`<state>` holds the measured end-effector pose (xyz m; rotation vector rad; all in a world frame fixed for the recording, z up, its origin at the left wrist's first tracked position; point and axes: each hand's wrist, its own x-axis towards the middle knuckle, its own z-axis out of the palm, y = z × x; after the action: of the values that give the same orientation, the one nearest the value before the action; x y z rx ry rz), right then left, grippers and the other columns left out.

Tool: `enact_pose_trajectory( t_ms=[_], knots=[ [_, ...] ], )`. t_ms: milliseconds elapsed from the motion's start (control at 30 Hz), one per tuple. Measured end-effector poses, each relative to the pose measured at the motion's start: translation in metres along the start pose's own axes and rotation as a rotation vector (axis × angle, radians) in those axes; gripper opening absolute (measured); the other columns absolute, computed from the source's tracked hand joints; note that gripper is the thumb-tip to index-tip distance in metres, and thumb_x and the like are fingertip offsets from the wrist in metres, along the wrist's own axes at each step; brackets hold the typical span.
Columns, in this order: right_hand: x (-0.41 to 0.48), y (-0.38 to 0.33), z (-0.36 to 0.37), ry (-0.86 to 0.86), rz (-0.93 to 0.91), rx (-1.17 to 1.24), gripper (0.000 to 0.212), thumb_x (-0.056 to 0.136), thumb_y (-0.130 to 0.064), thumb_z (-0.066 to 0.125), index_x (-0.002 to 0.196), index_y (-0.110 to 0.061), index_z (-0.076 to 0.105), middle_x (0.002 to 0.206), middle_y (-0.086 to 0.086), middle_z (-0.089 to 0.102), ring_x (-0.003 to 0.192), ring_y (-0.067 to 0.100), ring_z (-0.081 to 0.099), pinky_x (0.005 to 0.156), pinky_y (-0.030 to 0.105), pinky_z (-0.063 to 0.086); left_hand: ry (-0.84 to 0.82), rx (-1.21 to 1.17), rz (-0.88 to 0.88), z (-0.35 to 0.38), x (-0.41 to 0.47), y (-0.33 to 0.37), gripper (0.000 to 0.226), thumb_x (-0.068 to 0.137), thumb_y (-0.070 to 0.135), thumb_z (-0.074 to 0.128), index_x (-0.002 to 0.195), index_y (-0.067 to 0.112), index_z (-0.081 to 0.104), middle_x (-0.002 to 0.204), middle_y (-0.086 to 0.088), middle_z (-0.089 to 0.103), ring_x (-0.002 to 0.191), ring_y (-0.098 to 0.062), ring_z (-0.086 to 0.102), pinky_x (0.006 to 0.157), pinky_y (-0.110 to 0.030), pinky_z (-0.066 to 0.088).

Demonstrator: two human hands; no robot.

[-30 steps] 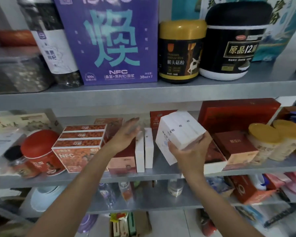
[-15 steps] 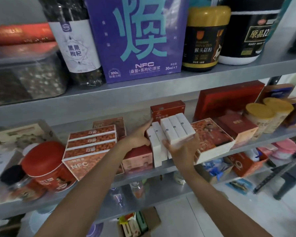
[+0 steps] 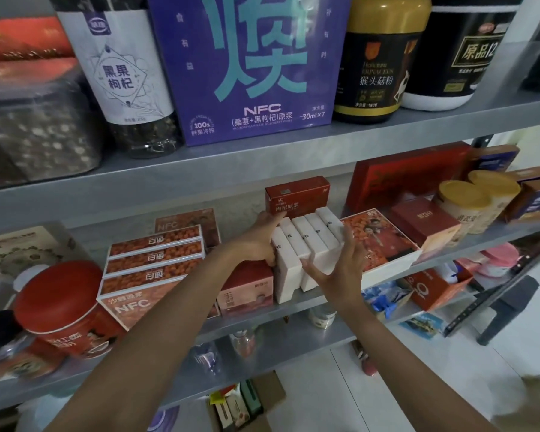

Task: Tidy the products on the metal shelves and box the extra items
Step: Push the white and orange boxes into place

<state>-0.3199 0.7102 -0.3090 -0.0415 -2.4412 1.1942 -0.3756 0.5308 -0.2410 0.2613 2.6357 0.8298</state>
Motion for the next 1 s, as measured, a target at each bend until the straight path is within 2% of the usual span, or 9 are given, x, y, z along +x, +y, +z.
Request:
enact_pose_trajectory(
  t_ms=[167,233,333,400,467,567,700,867,1000],
  knots=[
    [0.014,0.01,-0.008,-0.053,-0.092,-0.152,0.093,0.069,-0.063,0.071,0.137,-0.004,0.045,0.128,0.018,0.05,0.117,0.035,0.046,0.102,0.047,0.038,0.016,0.034,0.04,-0.003,0.007,-0.001,0.094,0.061,-0.002,0.085,0.139,0.02,0.038,0.125,0.002,0.042,0.116,-0.017,0.044,0.089,-0.024,0.039],
    [0.016,0.014,-0.008,-0.17,-0.098,-0.248,0.103,0.069,-0.075,0.053,0.145,-0.008,0.035,0.137,0.021,0.043,0.127,0.04,0.04,0.109,0.055,0.032,-0.025,0.053,0.042,-0.003,0.01,0.0,0.092,0.062,-0.002,0.084,0.136,0.023,0.037,0.119,0.004,0.05,0.109,-0.015,0.048,0.084,-0.026,0.042],
    [0.018,0.024,-0.008,-0.384,-0.074,-0.293,0.12,0.063,-0.086,0.04,0.155,-0.015,0.005,0.153,0.023,0.019,0.145,0.041,0.014,0.118,0.056,0.008,-0.075,0.041,0.047,-0.003,0.013,0.002,0.091,0.061,-0.003,0.083,0.135,0.025,0.037,0.116,0.005,0.055,0.106,-0.015,0.052,0.084,-0.029,0.049],
    [0.021,0.026,-0.012,-0.484,-0.013,-0.142,0.127,0.056,-0.089,0.044,0.153,-0.026,-0.005,0.155,0.021,0.008,0.146,0.04,0.005,0.118,0.06,0.011,-0.081,0.011,0.055,-0.003,0.013,0.003,0.092,0.059,-0.004,0.084,0.134,0.025,0.039,0.115,0.007,0.056,0.107,-0.014,0.053,0.087,-0.032,0.051],
    [0.023,0.025,-0.015,-0.514,0.001,-0.04,0.128,0.053,-0.081,0.065,0.151,-0.033,-0.002,0.152,0.02,0.008,0.143,0.04,0.011,0.114,0.061,0.021,-0.085,-0.001,0.066,-0.002,0.014,0.005,0.094,0.056,-0.003,0.086,0.133,0.024,0.041,0.118,0.007,0.056,0.11,-0.015,0.053,0.092,-0.034,0.051],
    [0.021,0.022,-0.015,-0.435,-0.071,0.049,0.123,0.053,-0.047,0.091,0.146,-0.032,0.012,0.142,0.016,0.018,0.132,0.034,0.026,0.109,0.054,0.033,-0.109,-0.011,0.072,-0.001,0.013,0.007,0.095,0.055,-0.003,0.087,0.134,0.026,0.043,0.12,0.009,0.056,0.115,-0.014,0.052,0.097,-0.034,0.048],
    [0.026,0.021,-0.016,-0.383,-0.104,0.166,0.116,0.052,-0.033,0.095,0.143,-0.013,0.027,0.135,0.011,0.023,0.122,0.018,0.025,0.104,0.042,0.038,-0.111,-0.137,0.058,-0.002,0.006,0.012,0.104,0.058,-0.011,0.082,0.142,0.033,0.039,0.126,0.012,0.055,0.121,-0.013,0.048,0.1,-0.034,0.046],
    [0.043,0.021,-0.03,-0.41,-0.169,0.309,0.103,0.052,-0.027,0.095,0.132,-0.025,0.03,0.132,0.003,0.024,0.109,-0.007,0.021,0.091,-0.002,0.025,-0.032,-0.47,0.007,-0.006,-0.015,0.021,0.109,0.057,-0.018,0.078,0.143,0.035,0.038,0.134,0.004,0.055,0.127,-0.017,0.047,0.109,-0.041,0.04],
    [0.069,0.007,-0.062,-0.499,-0.15,0.501,0.092,0.047,-0.048,0.085,0.119,-0.04,0.029,0.127,-0.005,0.026,0.125,0.01,0.031,0.099,0.012,0.039,0.054,-0.757,0.088,0.0,-0.031,0.034,0.077,0.055,-0.006,0.084,0.122,0.022,0.058,0.115,-0.003,0.071,0.112,-0.022,0.064,0.089,-0.036,0.055]
  ],
)
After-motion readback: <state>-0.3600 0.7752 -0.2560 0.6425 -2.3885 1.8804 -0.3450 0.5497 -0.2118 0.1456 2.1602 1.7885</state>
